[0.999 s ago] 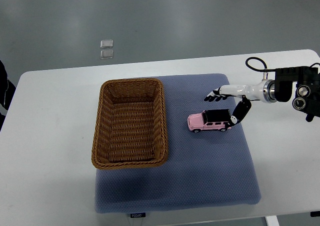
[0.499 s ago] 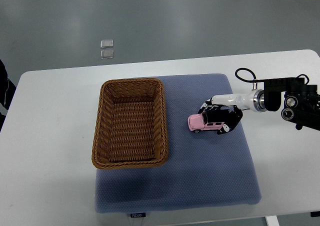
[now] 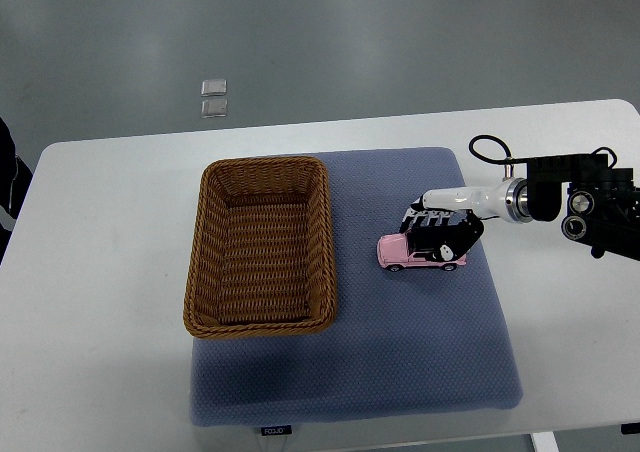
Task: Place pink car in brown basket
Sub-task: 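Close the right hand's fingers around the pink car's roof, then lift the car and carry it over the wicker basket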
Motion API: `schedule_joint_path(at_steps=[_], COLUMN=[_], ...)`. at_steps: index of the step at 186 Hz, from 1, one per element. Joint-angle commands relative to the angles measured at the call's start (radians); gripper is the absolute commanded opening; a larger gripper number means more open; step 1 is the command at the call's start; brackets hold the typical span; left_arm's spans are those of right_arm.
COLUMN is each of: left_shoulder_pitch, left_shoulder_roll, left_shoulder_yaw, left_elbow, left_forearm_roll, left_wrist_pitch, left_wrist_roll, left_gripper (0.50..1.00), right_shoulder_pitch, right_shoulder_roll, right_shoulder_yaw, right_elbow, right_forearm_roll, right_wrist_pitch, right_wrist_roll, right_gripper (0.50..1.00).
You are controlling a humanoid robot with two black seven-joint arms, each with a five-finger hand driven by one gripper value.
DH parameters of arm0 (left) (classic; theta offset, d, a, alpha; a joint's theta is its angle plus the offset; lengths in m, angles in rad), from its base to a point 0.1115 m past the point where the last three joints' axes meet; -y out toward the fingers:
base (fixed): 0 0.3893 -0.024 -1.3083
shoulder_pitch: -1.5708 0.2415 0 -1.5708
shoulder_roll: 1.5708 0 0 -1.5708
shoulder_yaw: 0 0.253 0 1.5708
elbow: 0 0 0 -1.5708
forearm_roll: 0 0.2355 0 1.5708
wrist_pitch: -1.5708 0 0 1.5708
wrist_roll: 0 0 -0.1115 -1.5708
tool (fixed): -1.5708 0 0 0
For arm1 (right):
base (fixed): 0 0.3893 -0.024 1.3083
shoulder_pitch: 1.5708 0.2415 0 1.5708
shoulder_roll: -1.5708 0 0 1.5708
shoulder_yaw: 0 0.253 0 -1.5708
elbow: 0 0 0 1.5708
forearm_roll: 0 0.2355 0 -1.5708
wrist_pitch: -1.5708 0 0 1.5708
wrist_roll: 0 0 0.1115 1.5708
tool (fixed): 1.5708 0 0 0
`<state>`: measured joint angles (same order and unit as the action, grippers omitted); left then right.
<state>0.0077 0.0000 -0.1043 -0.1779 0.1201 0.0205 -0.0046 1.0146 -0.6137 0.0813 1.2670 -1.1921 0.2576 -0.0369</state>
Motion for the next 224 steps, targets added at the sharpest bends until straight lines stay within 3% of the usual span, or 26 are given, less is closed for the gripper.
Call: schedule_joint_path(at_steps=[1,157,183,224], left_shoulder_pitch=[0.0,0.0,0.0,0.0], left_shoulder_roll=[0.0,0.0,0.0,0.0], left_shoulder_yaw=[0.0,0.0,0.0,0.0], left_elbow=[0.0,0.0,0.0,0.0], left_forearm_roll=[0.0,0.001,0.0,0.0], left_wrist_pitch=[-0.001,-0.001,0.001,0.001], left_wrist_roll=[0.0,0.0,0.0,0.0], left_gripper=[1.0,1.0,1.0,1.0], right_shoulder_pitch=[0.004,0.206,0.26,0.315], right_shoulder_roll=[-0.003,-0.026,0.002,0.152], right_shoulder_yaw=[0.003,0.015,0.015,0.014], right_elbow=[0.0,-0.047,-0.047,-0.051], right_forearm_roll=[0.002,0.075,0.111,0.131], right_wrist_pitch=[0.0,0.005,0.005,0.002], right_wrist_roll=[0.002,0.006,0.006,0.006], right_gripper=[0.5,0.5,0.5,0.5])
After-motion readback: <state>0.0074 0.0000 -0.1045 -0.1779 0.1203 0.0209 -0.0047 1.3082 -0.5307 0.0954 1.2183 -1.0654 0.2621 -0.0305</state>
